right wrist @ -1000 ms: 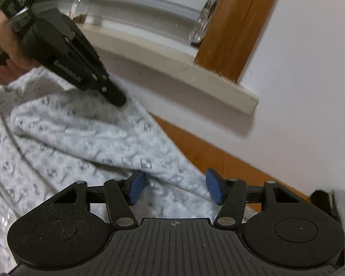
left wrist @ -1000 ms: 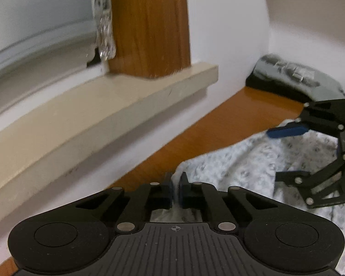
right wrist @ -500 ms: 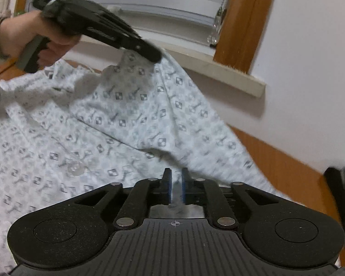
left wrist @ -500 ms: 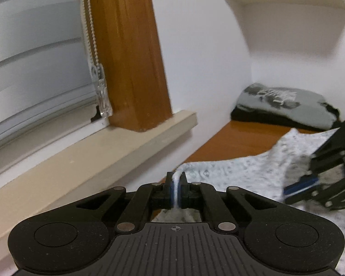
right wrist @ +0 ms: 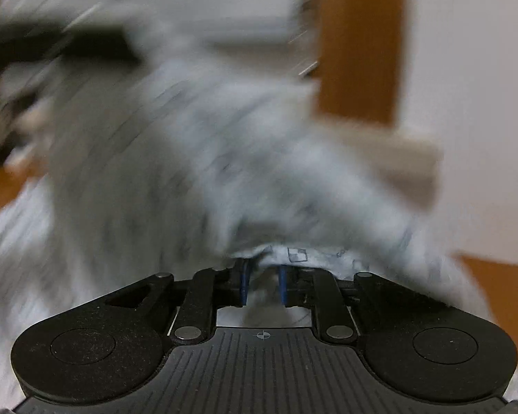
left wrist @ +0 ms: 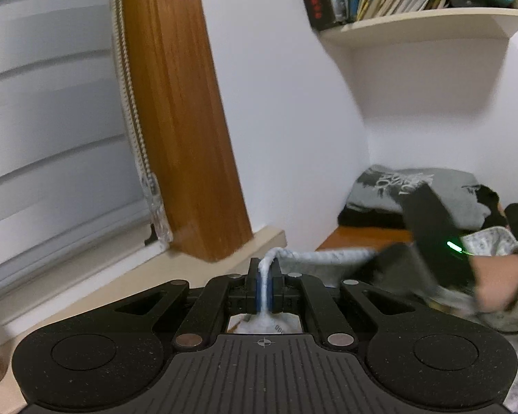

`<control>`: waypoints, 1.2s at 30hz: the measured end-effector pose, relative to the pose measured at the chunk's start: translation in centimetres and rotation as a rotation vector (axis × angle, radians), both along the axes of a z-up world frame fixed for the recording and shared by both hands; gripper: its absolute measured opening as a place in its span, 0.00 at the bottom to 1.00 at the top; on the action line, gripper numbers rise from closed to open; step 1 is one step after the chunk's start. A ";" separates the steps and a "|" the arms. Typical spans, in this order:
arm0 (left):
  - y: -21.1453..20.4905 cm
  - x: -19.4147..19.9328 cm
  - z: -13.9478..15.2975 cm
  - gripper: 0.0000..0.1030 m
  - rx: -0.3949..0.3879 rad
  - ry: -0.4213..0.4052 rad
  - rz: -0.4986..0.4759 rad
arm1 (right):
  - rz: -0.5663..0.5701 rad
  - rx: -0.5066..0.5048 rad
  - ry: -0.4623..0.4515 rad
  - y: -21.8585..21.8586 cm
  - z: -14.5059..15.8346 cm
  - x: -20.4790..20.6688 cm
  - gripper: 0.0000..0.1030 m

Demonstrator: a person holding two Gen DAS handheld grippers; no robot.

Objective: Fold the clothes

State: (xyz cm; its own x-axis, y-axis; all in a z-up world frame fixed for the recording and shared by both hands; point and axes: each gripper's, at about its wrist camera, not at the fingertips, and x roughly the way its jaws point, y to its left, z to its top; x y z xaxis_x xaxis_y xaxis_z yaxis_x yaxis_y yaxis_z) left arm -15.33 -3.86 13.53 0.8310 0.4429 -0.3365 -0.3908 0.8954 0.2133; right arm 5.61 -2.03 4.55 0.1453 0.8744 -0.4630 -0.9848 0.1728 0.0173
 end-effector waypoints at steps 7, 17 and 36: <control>-0.9 0.1 -2.7 0.03 -0.032 0.021 -0.012 | -0.018 -0.089 -0.027 -1.7 -0.9 1.3 0.39; -0.6 -0.9 -3.3 0.03 -0.074 -0.036 0.014 | -0.085 -0.165 -0.015 -6.7 -1.5 6.2 0.37; -3.3 -0.4 -7.4 0.03 -0.145 0.012 -0.032 | -0.306 -0.192 -0.176 -14.7 -1.4 10.1 0.41</control>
